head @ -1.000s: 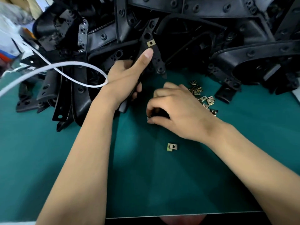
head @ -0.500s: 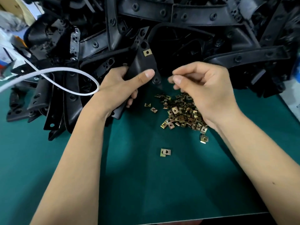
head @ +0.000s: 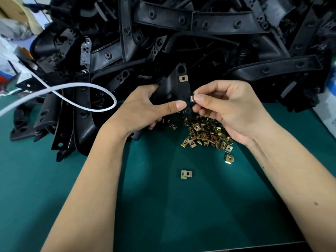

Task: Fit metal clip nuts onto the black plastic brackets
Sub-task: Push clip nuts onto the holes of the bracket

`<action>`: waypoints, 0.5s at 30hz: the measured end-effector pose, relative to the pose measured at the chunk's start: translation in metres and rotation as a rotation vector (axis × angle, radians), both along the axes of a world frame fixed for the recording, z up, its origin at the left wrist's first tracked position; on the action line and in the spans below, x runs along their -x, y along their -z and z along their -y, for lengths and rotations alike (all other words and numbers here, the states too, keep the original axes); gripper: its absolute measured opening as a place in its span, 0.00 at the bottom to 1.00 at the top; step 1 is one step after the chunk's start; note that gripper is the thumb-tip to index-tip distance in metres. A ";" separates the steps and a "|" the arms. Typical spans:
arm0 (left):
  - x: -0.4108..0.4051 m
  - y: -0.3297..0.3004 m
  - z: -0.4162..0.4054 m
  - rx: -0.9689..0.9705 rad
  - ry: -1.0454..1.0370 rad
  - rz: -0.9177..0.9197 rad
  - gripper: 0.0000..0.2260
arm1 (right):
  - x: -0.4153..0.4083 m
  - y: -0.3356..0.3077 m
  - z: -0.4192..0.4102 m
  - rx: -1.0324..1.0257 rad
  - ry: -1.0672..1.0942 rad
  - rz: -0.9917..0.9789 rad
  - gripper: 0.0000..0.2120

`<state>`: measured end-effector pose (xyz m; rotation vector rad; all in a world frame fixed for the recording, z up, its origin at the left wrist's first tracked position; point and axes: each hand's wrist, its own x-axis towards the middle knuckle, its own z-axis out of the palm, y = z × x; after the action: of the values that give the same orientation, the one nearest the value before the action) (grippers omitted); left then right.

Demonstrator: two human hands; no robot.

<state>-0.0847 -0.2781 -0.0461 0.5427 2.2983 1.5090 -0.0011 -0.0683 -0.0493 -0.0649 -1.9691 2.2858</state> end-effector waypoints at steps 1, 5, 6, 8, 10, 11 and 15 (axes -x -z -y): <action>0.000 0.000 0.000 0.003 0.002 -0.001 0.36 | 0.000 0.000 0.000 -0.001 0.002 0.000 0.03; 0.000 -0.001 0.001 0.004 0.009 0.002 0.35 | 0.000 0.001 0.002 -0.011 0.012 -0.005 0.04; 0.000 -0.001 0.001 0.005 0.007 0.005 0.35 | 0.001 0.002 0.002 -0.013 0.017 -0.009 0.04; 0.000 -0.001 0.001 0.005 0.005 0.009 0.35 | 0.001 0.002 0.002 -0.020 0.029 -0.014 0.04; 0.000 -0.001 0.001 0.005 0.009 0.007 0.35 | 0.001 0.002 0.002 -0.028 0.034 -0.016 0.04; 0.000 0.000 0.001 0.010 0.013 0.007 0.35 | 0.001 0.003 0.002 -0.033 0.029 -0.017 0.04; 0.000 -0.001 0.001 0.066 0.027 0.001 0.31 | 0.000 0.003 0.004 -0.099 0.027 -0.028 0.05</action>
<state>-0.0844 -0.2794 -0.0455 0.5528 2.3217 1.4148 -0.0014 -0.0720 -0.0524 -0.0494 -2.0504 2.1575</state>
